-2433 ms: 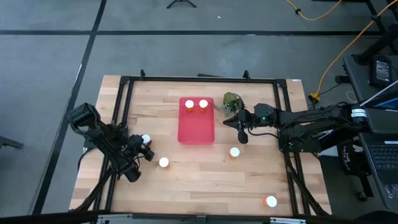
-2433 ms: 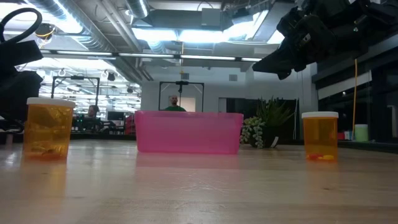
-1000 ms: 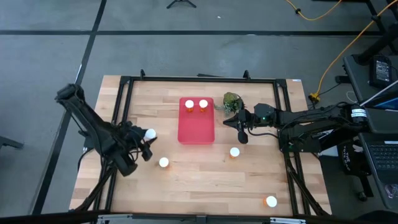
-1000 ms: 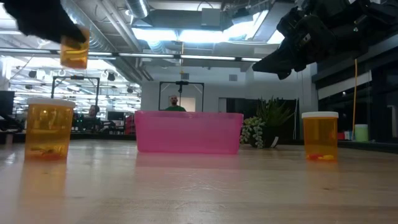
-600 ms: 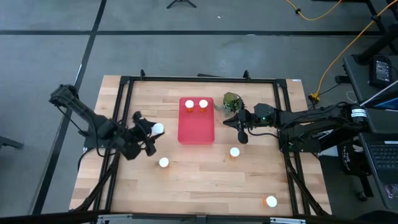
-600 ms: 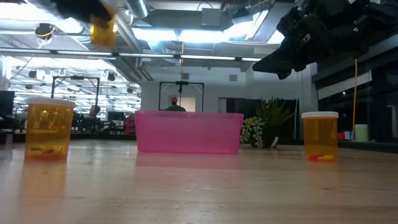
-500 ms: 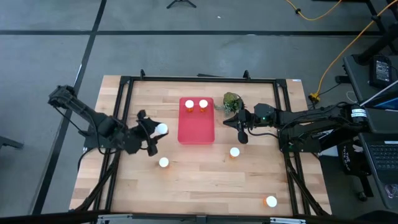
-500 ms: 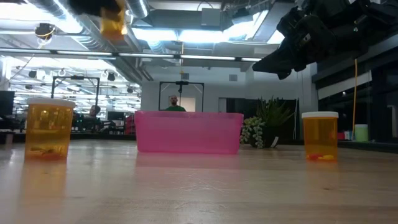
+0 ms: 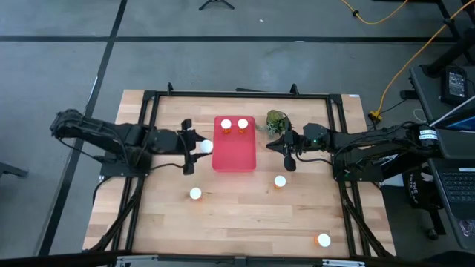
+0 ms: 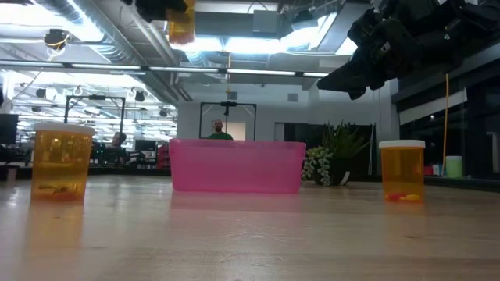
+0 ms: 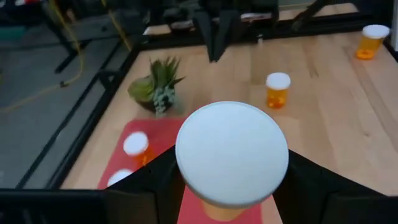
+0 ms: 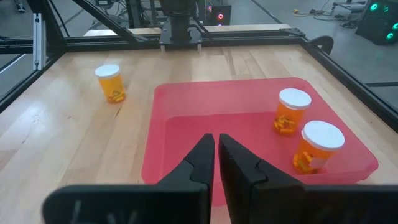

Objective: Pick and place pill bottles into a basket
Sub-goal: Put the orange pill bottle into the red bin

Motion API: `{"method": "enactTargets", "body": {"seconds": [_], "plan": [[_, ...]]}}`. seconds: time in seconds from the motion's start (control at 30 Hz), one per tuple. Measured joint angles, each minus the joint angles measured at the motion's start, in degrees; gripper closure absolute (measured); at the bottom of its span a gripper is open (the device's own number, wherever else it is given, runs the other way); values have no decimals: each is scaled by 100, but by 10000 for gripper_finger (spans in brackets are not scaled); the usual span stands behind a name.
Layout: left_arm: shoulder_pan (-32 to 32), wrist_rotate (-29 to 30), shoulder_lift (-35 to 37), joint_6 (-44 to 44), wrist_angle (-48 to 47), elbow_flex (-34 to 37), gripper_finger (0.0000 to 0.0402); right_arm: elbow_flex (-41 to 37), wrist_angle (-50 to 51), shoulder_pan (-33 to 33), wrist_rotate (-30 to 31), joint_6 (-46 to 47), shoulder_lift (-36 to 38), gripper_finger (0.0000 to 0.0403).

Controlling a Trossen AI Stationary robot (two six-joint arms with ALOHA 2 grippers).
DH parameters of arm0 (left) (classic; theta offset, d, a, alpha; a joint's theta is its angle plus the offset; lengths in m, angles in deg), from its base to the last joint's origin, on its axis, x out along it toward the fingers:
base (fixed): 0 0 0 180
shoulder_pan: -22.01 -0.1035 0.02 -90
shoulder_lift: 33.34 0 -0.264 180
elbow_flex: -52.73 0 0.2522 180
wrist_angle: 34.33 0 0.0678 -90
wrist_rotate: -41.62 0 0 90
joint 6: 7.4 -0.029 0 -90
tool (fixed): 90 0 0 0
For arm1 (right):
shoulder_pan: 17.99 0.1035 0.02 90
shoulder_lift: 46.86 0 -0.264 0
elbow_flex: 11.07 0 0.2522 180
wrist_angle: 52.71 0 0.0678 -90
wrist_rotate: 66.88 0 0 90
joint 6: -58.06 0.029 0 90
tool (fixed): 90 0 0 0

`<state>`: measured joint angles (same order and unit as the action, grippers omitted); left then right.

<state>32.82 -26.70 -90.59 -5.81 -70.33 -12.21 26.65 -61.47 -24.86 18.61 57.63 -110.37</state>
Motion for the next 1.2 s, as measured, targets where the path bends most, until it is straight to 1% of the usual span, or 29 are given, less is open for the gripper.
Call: {"method": "enactTargets", "body": {"seconds": [0.13,0.3,0.5,0.63,0.77,0.9,0.97,1.2], "plan": [[-454,-450,0,-486,216,0,205,0,2,0,0,0,0,374],[-1041,-1512,0,-679,279,0,205,0,4,0,0,0,0,374],[-1594,-2060,-141,-891,283,2,205,0,4,0,0,-15,0,374],[-1907,-2602,-432,-1119,369,2,205,0,4,0,0,-24,0,374],[-2234,-2926,-800,-1353,534,2,206,0,10,0,0,-23,0,374],[-2559,-3675,-1220,-1466,812,4,206,0,11,0,0,-24,0,374],[-2720,-3956,-1365,-1566,836,4,206,0,13,0,0,-23,0,374],[-3178,-4117,-1523,-1588,832,7,206,0,154,0,0,-11,0,374]]}}
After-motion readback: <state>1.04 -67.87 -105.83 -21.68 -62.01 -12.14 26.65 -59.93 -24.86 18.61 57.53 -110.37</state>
